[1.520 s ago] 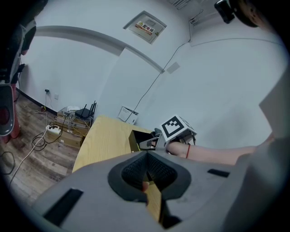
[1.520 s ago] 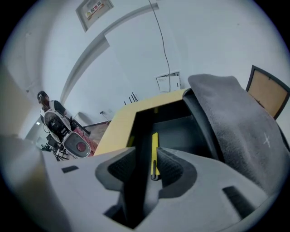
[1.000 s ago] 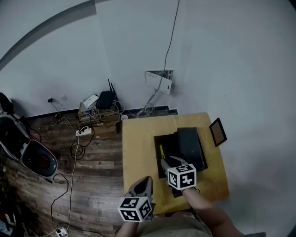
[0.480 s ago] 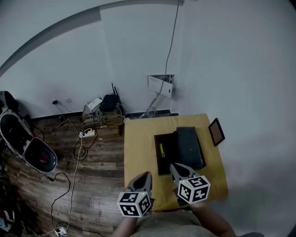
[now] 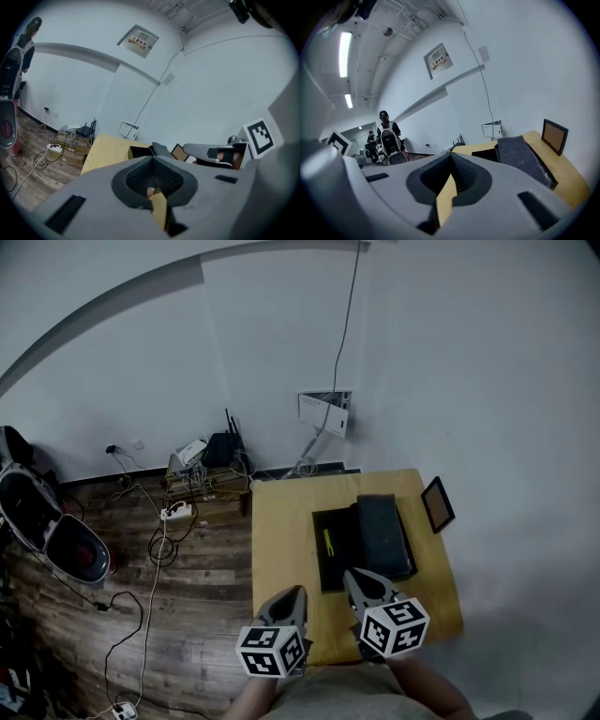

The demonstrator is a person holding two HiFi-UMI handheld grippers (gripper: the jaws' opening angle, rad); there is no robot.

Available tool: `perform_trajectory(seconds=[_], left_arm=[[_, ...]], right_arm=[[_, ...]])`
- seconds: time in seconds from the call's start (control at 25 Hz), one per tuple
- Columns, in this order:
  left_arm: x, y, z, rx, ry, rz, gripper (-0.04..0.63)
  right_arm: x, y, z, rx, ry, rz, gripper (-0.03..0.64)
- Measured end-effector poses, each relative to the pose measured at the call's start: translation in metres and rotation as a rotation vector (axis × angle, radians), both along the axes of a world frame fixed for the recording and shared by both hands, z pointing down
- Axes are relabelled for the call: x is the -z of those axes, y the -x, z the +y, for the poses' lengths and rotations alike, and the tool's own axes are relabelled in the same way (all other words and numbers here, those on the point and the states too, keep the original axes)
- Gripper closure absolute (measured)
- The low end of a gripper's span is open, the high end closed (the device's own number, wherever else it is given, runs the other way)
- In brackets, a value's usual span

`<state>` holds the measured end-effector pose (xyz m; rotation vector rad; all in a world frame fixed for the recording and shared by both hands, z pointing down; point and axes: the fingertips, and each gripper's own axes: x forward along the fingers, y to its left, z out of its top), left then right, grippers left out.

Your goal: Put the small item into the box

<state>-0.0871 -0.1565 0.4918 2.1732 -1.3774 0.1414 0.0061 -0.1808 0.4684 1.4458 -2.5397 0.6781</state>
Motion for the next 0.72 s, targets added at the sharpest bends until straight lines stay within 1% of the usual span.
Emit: perform_trajectory(seconds=[0.2,0.72], left_arm=[[-0.0014,-0.0011,-0.0008,-0.007,0.001,0.001,0.592],[-0.0021,-0.0029,-0.0054,-0.019,0.008,0.011,0.592]], right_arm=[[0.0069,0.0013,0.0010,0.000,-0.016,-0.006,0.617],[0.0078,0.0008,-0.0007,0.002,-0.004,-0.010,0.617]])
